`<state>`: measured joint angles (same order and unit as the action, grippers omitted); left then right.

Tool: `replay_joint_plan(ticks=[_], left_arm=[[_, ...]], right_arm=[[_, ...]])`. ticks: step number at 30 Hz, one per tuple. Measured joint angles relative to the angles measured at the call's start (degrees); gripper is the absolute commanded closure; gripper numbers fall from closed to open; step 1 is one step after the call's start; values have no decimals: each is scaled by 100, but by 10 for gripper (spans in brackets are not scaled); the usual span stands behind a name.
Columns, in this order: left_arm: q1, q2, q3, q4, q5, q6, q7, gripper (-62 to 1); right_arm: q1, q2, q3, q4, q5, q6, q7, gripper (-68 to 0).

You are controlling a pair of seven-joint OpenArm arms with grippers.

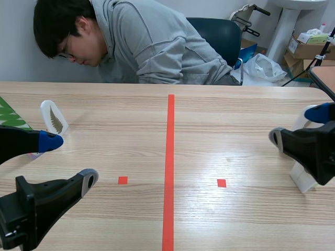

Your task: Do the leaf sorting experiment

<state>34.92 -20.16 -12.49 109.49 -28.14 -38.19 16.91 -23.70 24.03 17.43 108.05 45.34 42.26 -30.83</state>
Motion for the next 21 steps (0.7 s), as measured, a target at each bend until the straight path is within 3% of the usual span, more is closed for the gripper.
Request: replay_joint_plan(ticks=[7,12,21], left_arm=[[0,0,0,0,-201,0,-2,-587],[0,0,0,0,-428,0,0,-587],[0,-2,0,0,-474,0,0,-587]], right_arm=[[-216,343,-212,232,13,-2,-76,-556],[-551,343,-212,232,9,0,-79,-556],[-588,343,-538,232,-133,0,-76,-556]])
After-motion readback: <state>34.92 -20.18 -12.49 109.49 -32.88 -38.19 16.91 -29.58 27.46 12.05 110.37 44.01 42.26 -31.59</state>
